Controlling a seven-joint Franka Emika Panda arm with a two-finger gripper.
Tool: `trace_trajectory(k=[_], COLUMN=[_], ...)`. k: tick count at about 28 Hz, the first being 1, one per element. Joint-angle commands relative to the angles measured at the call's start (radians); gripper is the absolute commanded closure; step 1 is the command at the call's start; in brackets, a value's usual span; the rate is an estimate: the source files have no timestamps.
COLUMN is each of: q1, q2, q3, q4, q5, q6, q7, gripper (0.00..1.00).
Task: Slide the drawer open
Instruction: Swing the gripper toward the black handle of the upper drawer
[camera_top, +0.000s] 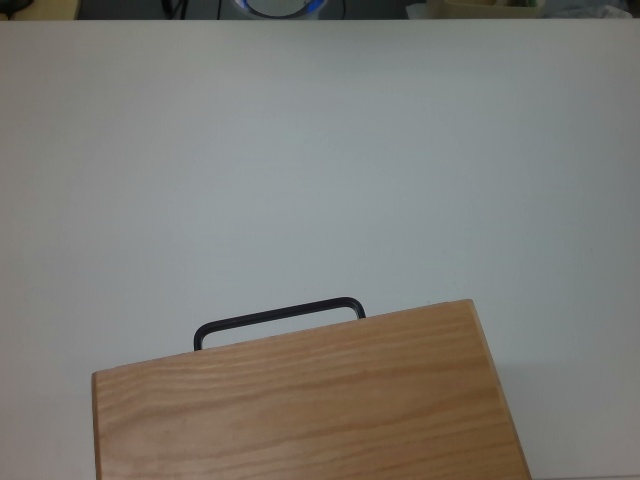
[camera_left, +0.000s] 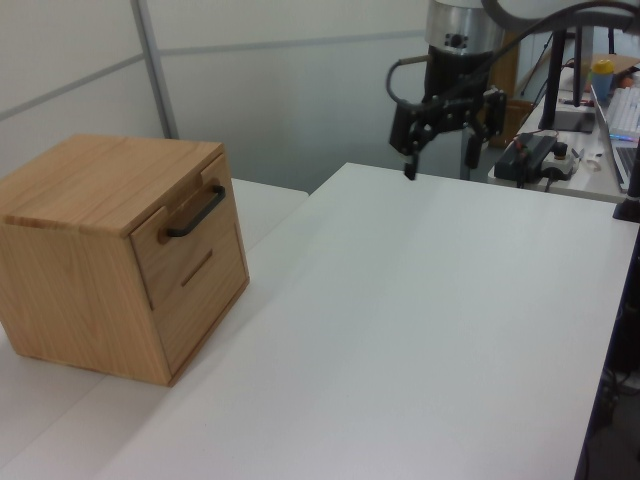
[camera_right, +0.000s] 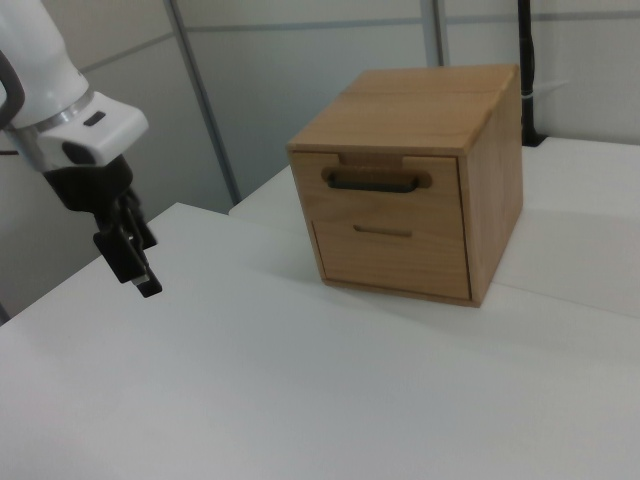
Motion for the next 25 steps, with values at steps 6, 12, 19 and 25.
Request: trace_trajectory(k=[6,12,19,25], q1=[-0.037,-0.040,-0.047,-0.038], q2=[-0.001,0.107,0.310,0.468], q3=[0.013,0.016,0.016,0.018], q4=[-0.197,-0.274,-0.217,-0.173], q5=[0.024,0.019,0.025,0.025], q6=[0.399,0.732,1.090,1.348], q7=[0.564,0.800,0.819,0.808], gripper=[0.00,0.00,0.00,0.00])
